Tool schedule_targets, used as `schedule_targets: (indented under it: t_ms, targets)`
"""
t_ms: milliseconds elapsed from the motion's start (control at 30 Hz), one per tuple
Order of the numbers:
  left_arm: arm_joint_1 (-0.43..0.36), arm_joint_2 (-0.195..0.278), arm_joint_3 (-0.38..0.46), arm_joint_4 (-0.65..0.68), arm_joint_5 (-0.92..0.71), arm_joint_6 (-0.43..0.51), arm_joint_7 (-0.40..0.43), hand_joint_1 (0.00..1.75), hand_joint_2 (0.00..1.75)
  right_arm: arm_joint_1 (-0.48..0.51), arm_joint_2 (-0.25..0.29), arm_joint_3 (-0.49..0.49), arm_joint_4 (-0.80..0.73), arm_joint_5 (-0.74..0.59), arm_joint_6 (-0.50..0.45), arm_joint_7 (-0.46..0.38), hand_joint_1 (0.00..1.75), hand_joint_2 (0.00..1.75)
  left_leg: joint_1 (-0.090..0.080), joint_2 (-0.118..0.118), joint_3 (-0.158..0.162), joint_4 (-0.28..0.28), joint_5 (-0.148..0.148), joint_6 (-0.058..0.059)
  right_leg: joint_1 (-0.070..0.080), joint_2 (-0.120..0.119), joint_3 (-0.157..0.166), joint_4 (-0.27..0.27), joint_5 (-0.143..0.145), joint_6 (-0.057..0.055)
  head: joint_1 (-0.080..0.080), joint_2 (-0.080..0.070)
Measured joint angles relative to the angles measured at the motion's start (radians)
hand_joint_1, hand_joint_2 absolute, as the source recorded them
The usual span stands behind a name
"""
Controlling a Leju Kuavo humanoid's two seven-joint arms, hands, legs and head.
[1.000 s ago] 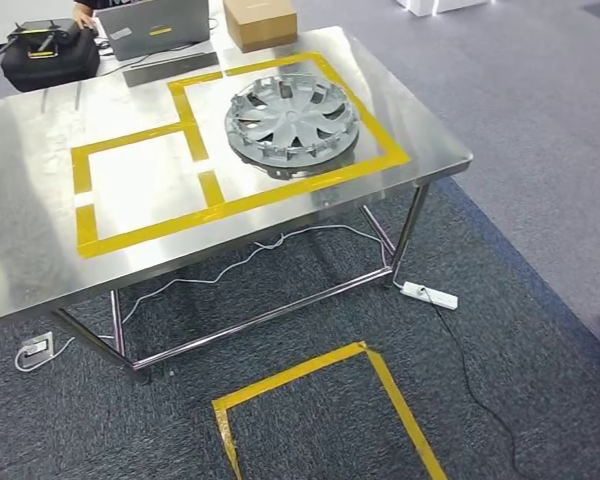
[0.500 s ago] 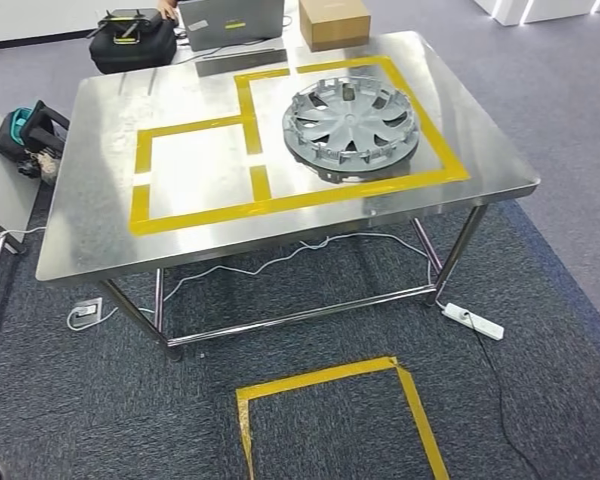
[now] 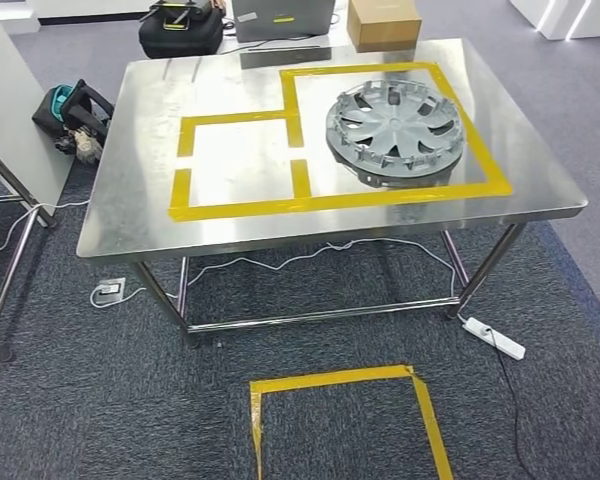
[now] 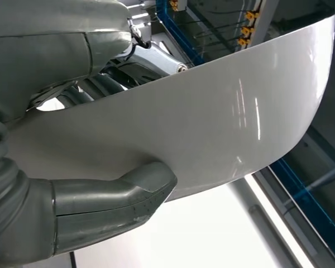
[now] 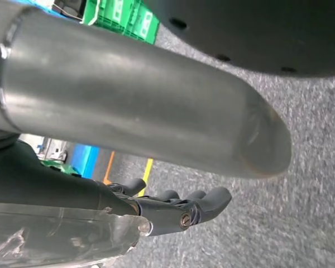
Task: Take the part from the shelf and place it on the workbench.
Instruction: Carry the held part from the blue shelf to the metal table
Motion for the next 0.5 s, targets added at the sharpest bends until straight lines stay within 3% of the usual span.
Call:
schedule_targets:
  t_ms: [100, 200, 500]
  targets:
    - [0.0, 0.0, 0.0, 0.0, 0.0, -0.003, 0.0, 1.75, 1.75, 0.0, 0.0, -0.003, 0.0, 0.0, -0.003, -0.002, 0.0, 0.0, -0.001, 0.0, 0.002, 0.0, -0.002, 0.006, -0.001, 0.001, 0.008, -0.012, 0.007, 0.017, 0.0, 0.0]
    - [0.0, 0.0, 0.0, 0.0, 0.001, -0.008, 0.0, 1.75, 1.75, 0.0, 0.0, -0.006, 0.0, 0.0, -0.005, -0.004, 0.0, 0.0, -0.002, 0.0, 0.003, 0.0, -0.003, 0.01, -0.002, 0.002, 0.01, -0.018, 0.011, 0.024, 0.0, 0.0]
    - [0.001, 0.001, 0.0, 0.0, -0.004, -0.027, -0.013, 1.75, 1.75, 0.0, 0.0, -0.006, 0.0, 0.0, -0.006, -0.012, 0.0, 0.0, -0.003, 0.001, 0.003, 0.0, -0.003, 0.014, -0.003, 0.003, 0.019, -0.019, 0.012, 0.029, -0.001, 0.0]
